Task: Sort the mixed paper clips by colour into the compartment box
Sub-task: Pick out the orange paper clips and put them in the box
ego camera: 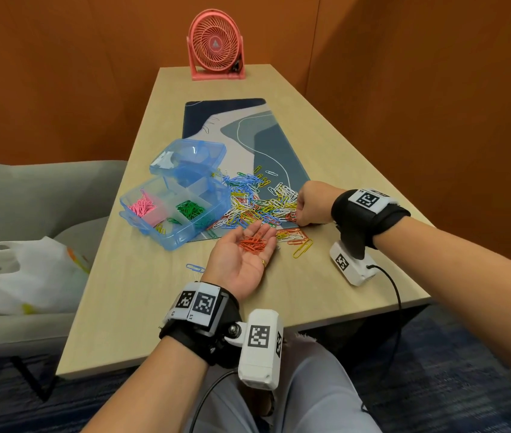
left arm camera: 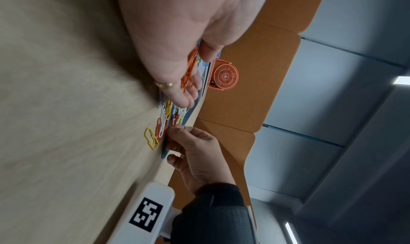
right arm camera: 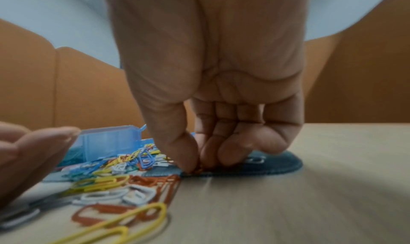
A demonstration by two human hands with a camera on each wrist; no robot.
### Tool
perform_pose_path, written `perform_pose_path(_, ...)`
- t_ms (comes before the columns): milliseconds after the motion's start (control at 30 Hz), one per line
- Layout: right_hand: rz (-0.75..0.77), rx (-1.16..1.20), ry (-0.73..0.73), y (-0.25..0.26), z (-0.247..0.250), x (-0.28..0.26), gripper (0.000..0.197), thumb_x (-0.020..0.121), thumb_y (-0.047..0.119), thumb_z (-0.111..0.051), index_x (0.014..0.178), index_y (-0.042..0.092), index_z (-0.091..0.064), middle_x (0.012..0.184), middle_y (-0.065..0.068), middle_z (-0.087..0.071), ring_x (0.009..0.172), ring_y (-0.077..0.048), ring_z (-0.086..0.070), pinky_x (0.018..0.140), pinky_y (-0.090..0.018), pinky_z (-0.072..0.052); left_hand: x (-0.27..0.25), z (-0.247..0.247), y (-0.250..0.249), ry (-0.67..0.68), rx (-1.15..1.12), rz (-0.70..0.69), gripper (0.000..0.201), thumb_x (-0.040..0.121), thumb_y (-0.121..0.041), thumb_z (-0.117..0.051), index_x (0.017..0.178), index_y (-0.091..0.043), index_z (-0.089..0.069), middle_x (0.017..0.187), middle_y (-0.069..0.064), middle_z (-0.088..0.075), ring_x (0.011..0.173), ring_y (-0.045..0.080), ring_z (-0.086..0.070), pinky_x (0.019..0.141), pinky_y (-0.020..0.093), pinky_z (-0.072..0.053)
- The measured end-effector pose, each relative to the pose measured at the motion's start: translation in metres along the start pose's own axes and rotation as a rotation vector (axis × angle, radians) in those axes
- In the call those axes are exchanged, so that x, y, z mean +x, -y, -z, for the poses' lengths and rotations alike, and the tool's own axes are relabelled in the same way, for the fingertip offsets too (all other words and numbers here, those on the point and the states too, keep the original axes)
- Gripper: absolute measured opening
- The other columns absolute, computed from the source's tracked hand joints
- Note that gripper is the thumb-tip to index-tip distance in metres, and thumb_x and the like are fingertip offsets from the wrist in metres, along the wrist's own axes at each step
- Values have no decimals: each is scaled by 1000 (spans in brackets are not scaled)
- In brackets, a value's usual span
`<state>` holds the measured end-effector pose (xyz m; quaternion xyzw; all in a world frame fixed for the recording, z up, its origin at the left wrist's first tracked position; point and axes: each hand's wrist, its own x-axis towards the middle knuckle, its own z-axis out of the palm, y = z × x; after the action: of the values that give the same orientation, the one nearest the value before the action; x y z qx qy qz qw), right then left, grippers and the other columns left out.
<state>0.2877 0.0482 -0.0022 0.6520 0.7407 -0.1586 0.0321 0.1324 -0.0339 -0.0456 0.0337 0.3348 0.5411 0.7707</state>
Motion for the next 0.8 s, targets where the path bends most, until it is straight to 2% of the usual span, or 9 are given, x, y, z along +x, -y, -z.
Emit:
perform_pose_path(100, -25, 38, 5, -3, -1, -1, 25, 79, 19, -65, 91, -2, -70, 78, -11, -60, 72, -22, -53, 61, -28, -44, 0, 0, 0, -5, 2, 1, 36, 102, -22, -30, 92, 1, -57, 92, 15, -61, 88, 26, -60, 91, 36, -43)
perform_pose_path(167, -35, 80, 19, -6, 0, -1, 24, 79, 20, -67, 90, -1, -70, 78, -11, -61, 71, -21, -54, 62, -29, -46, 0, 0, 0, -7, 1, 3, 37, 102, -22, -30, 92, 1, -57, 92, 15, -61, 88, 26, -60, 91, 36, -43)
perform_pose_path(233, -52, 185, 42, -9, 2, -1, 15, 79, 16, -69, 85, 2, -69, 75, -9, -65, 68, -19, -57, 68, -31, -53, 0, 0, -1, -10, 4, 4, 37, 102, -22, -30, 92, 1, -57, 91, 15, -61, 88, 26, -60, 91, 36, -43)
perform_pose_path(333, -73, 306, 60, -12, 7, -2, 3, 80, 9, -68, 80, 7, -66, 73, -9, -64, 66, -18, -59, 71, -32, -57, 0, -1, 0, -14, 8, 2, 36, 101, -21, -30, 93, 2, -57, 93, 15, -60, 89, 27, -60, 92, 36, -43)
perform_pose_path(400, -60, 319, 46, -12, 11, -4, 2, 80, 8, -66, 82, 7, -67, 74, -10, -66, 66, -18, -59, 69, -31, -57, 0, -1, 0, -14, 12, 1, 36, 101, -21, -30, 93, 2, -57, 93, 16, -60, 88, 27, -60, 93, 36, -43)
perform_pose_path(500, -26, 371, 23, -9, 19, -10, 4, 80, 4, -64, 76, 7, -66, 73, -12, -66, 61, -18, -58, 57, -25, -54, -1, -1, -1, -14, 21, 3, 36, 101, -21, -30, 93, 2, -56, 93, 15, -60, 88, 26, -60, 93, 35, -43)
perform_pose_path(567, 17, 422, 24, -3, 26, -16, 3, 80, 3, -65, 80, 4, -67, 72, -13, -68, 59, -18, -59, 56, -24, -54, -1, -1, -1, -14, 33, 2, 36, 102, -21, -30, 93, 1, -57, 94, 15, -60, 89, 25, -59, 93, 35, -43)
perform_pose_path(700, 188, 438, 79, 17, 34, -30, 5, 79, 3, -67, 83, 4, -71, 72, -11, -70, 61, -16, -63, 63, -26, -57, -2, -4, 1, -2, 33, 6, 38, 102, -23, -30, 96, 4, -57, 99, 18, -60, 93, 28, -58, 95, 38, -41)
perform_pose_path(800, 275, 435, 130, 32, 33, -37, 11, 80, 2, -68, 87, 9, -72, 68, -5, -69, 54, -9, -61, 56, -20, -53, -4, -6, 1, 33, -35, 10, 39, 102, -21, -31, 98, 8, -56, 100, 23, -60, 94, 31, -58, 99, 42, -41)
